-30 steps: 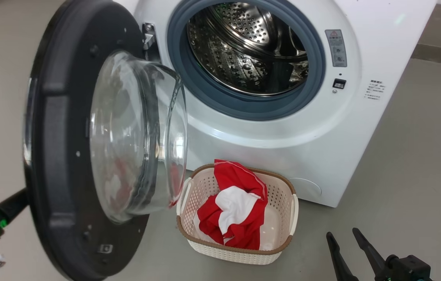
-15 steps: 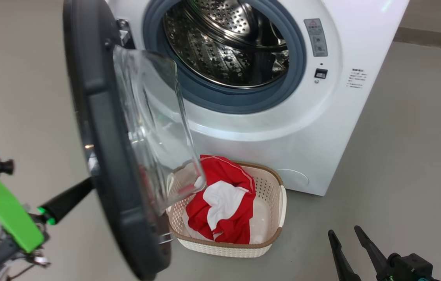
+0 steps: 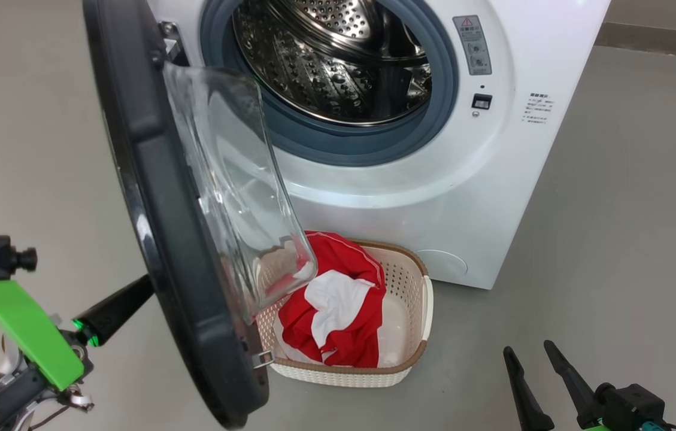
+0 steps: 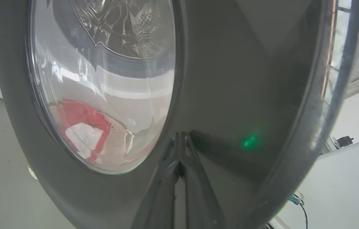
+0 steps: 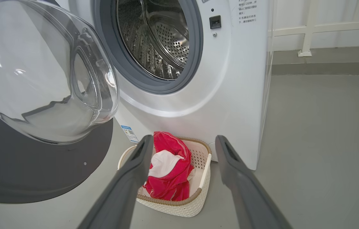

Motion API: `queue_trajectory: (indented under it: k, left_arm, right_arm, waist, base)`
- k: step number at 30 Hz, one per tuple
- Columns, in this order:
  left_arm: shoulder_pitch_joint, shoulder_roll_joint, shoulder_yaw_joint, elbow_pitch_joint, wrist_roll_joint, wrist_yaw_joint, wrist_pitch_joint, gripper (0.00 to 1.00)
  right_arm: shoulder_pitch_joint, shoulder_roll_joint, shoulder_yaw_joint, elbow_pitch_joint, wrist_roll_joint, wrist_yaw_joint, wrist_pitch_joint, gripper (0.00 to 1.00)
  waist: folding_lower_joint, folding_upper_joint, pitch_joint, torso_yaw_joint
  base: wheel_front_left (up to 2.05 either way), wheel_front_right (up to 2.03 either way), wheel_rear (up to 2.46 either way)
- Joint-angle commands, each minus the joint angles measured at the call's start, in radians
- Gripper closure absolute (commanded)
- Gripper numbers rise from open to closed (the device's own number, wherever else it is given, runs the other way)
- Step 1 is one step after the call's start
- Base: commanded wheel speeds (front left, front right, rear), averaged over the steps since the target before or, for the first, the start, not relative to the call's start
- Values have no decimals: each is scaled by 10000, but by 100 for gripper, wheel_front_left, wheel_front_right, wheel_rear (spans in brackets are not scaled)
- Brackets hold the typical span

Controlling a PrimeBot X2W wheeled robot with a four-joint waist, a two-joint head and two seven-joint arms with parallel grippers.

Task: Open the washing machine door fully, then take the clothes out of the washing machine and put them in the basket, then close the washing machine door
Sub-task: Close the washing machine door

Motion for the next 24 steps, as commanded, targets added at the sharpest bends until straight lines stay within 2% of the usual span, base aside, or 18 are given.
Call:
queue_trajectory:
  k: [1,5,6,10,13,16,18,19,20,24]
  left_arm:
    - [-191,482,439,-130,110,-69,-131,100]
    - [276,476,399,86,295,-69,-720,100]
    - [407,457,405,145,290,-69,-868,93]
    - [930,360,430,443,298,-69,-1506,74]
    - [1296,274,370,719,378,-69,-1967,66]
    - [1634,212,221,944,554,-69,-2429,51]
    - [1841,96,120,995,577,-69,-2761,30]
    - [1953,58,72,1030,639,-69,-2969,8]
    - [2060,13,19,1088,682,-69,-3169,1]
    - [2483,-258,-220,1386,827,-69,-3979,0]
  right_arm:
    - [-353,-85,234,-249,-39,65,-65,0]
    - [-368,-85,332,-213,31,65,-65,0]
    - [-372,-85,341,-206,45,65,-65,0]
    - [-402,-85,389,-181,74,65,-65,0]
    - [-418,-85,427,-157,91,65,-65,0]
    - [-432,-85,525,-135,99,65,-65,0]
    - [-412,-85,584,-116,116,65,-65,0]
    - [-402,-85,596,-107,130,65,-65,0]
    - [-392,-85,614,-99,149,65,-65,0]
    - [-301,-85,751,-60,239,65,-65,0]
  waist:
    - [0,-1,-26,38]
    - [0,-1,-134,167]
    - [0,-1,-149,204]
    - [0,-1,-237,357]
    - [0,-1,-323,472]
    - [0,-1,-391,558]
    - [0,-1,-456,619]
    - [0,-1,-475,645]
    - [0,-1,-496,670]
    - [0,-1,-613,791]
  base:
    - [0,0,0]
    - [0,0,0]
    - [0,0,0]
    - [0,0,0]
    - [0,0,0]
    - [0,0,0]
    - [0,0,0]
    - [0,0,0]
    - [0,0,0]
    - [0,0,0]
